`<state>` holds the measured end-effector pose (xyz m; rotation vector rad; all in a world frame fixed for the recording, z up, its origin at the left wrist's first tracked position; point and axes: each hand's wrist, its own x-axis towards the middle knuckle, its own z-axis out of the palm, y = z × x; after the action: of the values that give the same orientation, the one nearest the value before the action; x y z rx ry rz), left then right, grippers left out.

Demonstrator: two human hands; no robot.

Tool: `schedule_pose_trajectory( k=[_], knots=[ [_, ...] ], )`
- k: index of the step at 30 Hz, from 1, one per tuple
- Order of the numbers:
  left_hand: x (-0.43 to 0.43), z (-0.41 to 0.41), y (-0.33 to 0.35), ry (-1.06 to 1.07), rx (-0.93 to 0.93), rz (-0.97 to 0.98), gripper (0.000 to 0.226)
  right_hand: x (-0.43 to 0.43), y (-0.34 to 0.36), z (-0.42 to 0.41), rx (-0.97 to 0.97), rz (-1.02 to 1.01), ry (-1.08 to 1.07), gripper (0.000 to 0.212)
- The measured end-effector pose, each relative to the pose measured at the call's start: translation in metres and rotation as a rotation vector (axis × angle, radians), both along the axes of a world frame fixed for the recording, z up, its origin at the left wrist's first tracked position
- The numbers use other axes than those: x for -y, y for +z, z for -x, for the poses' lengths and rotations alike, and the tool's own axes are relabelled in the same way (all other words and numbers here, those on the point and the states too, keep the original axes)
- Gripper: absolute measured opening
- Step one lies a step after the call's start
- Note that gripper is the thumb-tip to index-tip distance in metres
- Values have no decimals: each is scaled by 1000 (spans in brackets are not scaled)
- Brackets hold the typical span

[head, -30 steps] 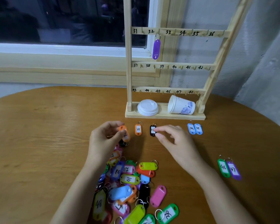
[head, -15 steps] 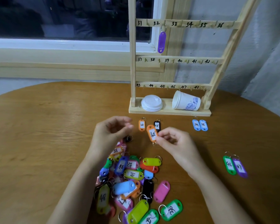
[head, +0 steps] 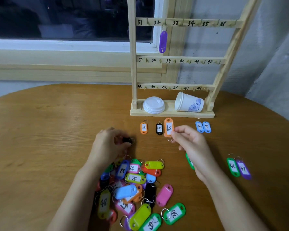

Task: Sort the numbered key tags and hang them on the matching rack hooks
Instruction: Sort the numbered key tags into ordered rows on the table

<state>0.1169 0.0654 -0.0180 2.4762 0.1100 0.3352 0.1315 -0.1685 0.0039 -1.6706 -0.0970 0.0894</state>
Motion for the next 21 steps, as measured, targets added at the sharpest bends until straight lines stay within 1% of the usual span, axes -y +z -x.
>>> schedule_pose_trajectory(
  k=[5, 12, 15, 18, 20, 21],
  knots=[
    [4, 0, -2, -39, 14, 20, 14, -1, 1, 1, -21, 8, 85, 7],
    [8, -2, -4, -85, 16, -14, 18, -1, 2, 2, -16, -6, 93, 8],
    [9, -2, -6, -106, 3, -28, 13, -1, 1, 1, -9, -17, 74, 7],
    [8, -2, -5, -128, 18, -27, 13, 2, 2, -1, 8, -48, 14, 6],
    [10, -2, -2, -118, 63, 30, 12, 8, 4, -3, 24, -68, -35, 8],
    [11, -2, 0, -97, 75, 96, 9, 11, 5, -4, 32, -77, -57, 9]
  ],
)
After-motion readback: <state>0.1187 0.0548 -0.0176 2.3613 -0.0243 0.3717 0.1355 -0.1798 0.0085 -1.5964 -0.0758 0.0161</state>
